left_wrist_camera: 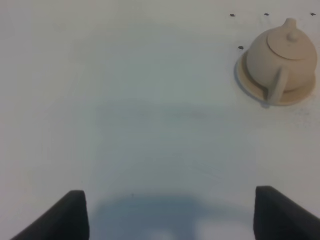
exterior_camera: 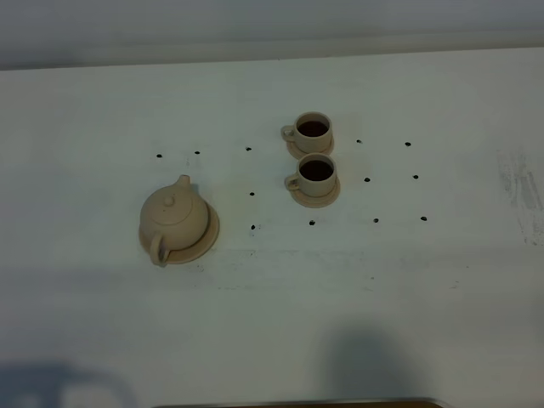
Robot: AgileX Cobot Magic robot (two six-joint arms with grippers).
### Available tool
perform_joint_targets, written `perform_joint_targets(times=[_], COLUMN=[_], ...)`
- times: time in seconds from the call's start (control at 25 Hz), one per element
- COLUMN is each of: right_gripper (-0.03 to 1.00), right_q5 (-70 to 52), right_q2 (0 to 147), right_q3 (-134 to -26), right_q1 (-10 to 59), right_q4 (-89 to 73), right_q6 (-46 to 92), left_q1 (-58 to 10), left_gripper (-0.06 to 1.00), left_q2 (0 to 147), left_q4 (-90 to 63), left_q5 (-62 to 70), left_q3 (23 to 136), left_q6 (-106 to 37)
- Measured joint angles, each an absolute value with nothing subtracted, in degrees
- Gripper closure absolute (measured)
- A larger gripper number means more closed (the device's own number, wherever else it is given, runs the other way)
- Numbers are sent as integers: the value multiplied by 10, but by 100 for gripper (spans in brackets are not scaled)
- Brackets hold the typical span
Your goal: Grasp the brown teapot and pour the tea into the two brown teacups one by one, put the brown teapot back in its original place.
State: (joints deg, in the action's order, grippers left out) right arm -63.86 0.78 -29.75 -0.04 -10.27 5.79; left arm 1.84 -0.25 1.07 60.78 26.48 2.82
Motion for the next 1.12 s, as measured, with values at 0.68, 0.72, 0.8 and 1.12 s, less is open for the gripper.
perform_joint_targets(times=[0.68, 0.72, 0.8, 1.12], right_gripper=[75, 75, 75, 75], right_q5=[-639, -639, -639, -639], right_q2=[8, 8, 8, 8], right_q3=[-297, -297, -297, -297], right_q1=[0, 0, 0, 0], right_q4=[-103, -103, -103, -103], right_q6=[58, 58, 58, 58], left_q1=[18, 18, 18, 18], left_gripper=[21, 21, 21, 21], left_q2=[-1, -1, -1, -1], left_q4=[11, 11, 11, 11], left_q5=[607, 607, 607, 607], left_q3=[265, 265, 264, 264], left_q6=[28, 28, 28, 28])
